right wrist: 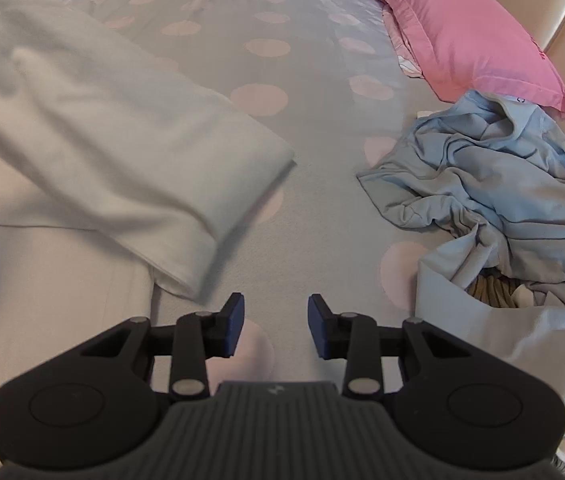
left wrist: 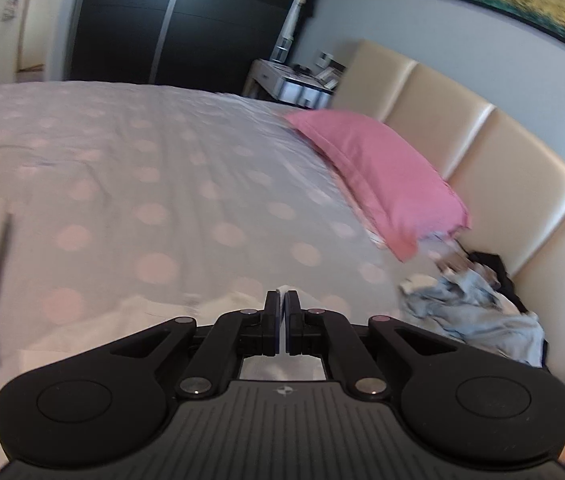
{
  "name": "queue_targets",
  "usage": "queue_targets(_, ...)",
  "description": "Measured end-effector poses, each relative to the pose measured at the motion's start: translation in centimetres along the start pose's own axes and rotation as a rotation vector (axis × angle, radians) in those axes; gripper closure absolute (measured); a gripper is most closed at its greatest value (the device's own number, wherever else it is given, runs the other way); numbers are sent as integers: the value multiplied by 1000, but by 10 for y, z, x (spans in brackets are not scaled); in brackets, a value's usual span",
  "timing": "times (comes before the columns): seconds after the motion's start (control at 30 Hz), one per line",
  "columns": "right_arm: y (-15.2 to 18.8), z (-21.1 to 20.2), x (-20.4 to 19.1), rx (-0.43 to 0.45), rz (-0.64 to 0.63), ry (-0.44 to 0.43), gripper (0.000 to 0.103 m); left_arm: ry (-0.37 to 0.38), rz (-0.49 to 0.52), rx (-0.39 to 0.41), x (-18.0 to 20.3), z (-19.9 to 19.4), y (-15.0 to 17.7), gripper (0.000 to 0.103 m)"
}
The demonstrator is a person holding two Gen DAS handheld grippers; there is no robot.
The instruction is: Fold clothes
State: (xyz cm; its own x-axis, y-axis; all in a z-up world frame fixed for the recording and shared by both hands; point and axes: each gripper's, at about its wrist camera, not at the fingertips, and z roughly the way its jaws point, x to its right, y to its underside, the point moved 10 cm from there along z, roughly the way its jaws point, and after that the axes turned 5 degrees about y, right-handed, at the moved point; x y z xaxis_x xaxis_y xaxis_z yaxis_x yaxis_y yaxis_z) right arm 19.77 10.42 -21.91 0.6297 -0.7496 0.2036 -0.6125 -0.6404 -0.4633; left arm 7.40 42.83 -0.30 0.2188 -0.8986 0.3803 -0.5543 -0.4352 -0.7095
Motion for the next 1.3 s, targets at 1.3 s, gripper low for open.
queue_targets(1.3, 0, 38, -152, 44, -548, -128, 70, -263, -262, -343, -243, 25, 208, 85)
